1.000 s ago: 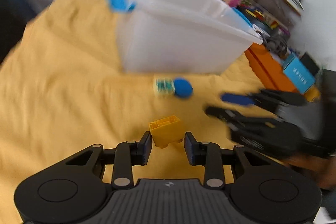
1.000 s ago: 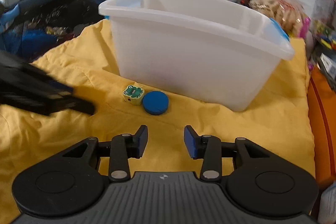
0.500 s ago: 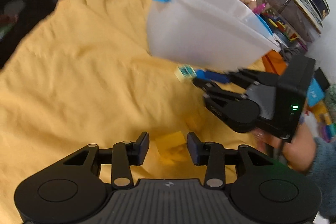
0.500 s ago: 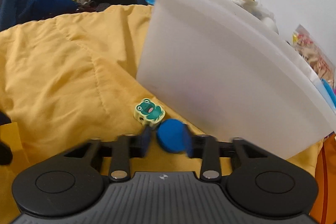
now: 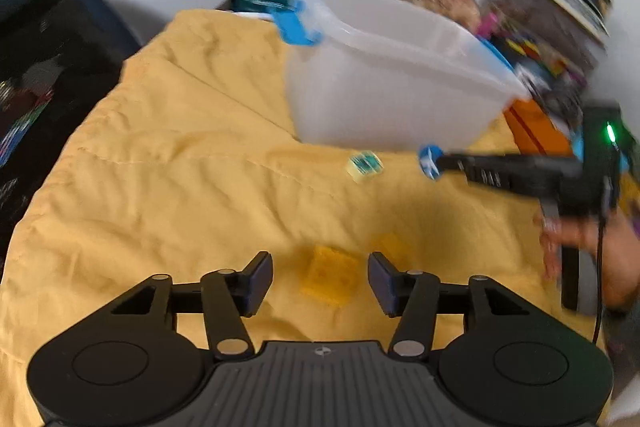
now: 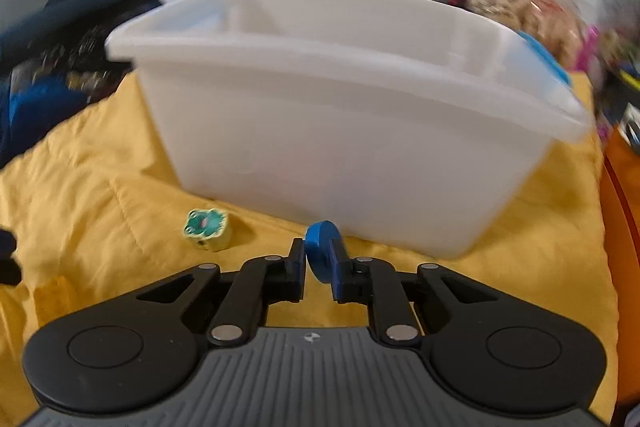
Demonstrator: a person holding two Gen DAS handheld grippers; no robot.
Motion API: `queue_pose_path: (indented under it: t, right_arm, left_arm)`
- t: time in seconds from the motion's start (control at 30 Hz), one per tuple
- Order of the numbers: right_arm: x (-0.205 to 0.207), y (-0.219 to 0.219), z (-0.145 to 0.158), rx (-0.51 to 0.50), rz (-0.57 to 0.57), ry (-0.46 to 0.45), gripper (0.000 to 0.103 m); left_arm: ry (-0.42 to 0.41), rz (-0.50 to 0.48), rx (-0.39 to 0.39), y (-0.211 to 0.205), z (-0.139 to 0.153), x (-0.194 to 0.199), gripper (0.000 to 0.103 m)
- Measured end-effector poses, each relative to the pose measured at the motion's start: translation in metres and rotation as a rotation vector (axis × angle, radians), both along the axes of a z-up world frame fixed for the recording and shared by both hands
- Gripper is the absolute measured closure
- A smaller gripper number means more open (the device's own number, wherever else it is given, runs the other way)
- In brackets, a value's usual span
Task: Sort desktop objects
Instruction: 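Grasp the orange-yellow brick with the left tool while the right tool grasps the blue disc, then carry the yellow brick and blue disc over the clear bin and open both tools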
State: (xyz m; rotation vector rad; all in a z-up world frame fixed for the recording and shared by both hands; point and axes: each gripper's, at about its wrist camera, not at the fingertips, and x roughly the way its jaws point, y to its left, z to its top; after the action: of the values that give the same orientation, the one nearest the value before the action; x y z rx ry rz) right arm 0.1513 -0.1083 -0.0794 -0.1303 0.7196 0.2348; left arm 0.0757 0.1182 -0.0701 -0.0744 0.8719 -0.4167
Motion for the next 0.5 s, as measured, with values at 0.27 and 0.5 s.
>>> queue_pose_path:
  t: [0.27, 0.5]
  right_arm:
    - [0.007, -0.012, -0.009, -0.009, -0.015, 0.039, 0.088]
    - [0.01, -0.013, -0.013, -0.014, 0.009, 0.064, 0.092]
  left_arm:
    - [-0.029, -0.072, 0.147, -0.038, -0.029, 0.008, 0.068]
    - [-0.044, -0.072, 0.113, -0.033, -0.022, 0.006, 0.068]
